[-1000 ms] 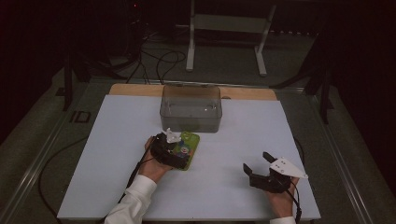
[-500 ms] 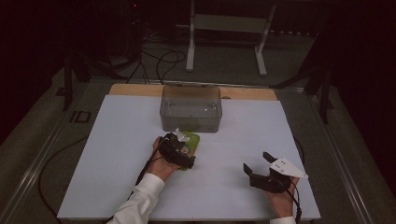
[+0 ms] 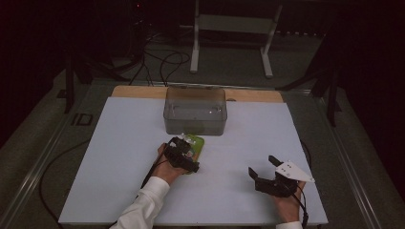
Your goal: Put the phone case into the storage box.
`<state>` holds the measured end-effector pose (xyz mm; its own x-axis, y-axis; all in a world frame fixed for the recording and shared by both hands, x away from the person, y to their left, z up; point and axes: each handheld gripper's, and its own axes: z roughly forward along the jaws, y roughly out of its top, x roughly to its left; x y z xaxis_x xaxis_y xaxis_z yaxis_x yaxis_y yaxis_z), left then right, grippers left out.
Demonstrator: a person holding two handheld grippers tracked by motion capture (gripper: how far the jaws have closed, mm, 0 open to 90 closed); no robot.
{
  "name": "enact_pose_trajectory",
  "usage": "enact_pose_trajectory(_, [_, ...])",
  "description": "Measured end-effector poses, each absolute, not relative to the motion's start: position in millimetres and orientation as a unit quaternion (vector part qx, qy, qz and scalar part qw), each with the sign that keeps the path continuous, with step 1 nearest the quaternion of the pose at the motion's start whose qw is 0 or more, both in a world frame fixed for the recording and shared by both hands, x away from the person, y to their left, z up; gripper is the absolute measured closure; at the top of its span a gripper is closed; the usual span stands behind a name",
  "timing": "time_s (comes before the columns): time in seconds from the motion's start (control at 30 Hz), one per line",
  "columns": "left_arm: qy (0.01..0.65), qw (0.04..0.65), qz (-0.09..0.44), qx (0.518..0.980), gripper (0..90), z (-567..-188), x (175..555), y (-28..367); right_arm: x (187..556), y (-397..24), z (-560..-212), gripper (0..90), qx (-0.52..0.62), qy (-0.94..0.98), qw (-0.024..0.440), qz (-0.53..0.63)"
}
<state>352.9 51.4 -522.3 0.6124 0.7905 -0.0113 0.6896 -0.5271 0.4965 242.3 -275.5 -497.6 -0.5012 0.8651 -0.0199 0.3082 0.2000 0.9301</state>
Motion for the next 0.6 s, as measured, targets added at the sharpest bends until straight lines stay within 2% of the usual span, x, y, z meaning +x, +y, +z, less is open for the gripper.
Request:
enact_pose_trajectory(0.33, [0.437,0.215,0.104,0.867,7.4,-519.9,355.0,48.2,242.5,-274.9,-498.0,11.3,0.409,0.719,0.288,0.482])
enact_pose_trajectory(0.47, [0.435,0.216,0.103,0.868,13.4,-517.7,354.6,50.7,242.7,-274.3,-498.3,11.3,0.408,0.722,0.286,0.481])
enact_pose_trajectory(0.6, [0.432,0.219,0.103,0.869,15.4,-517.4,354.8,52.4,242.9,-273.7,-498.8,11.3,0.407,0.723,0.286,0.479])
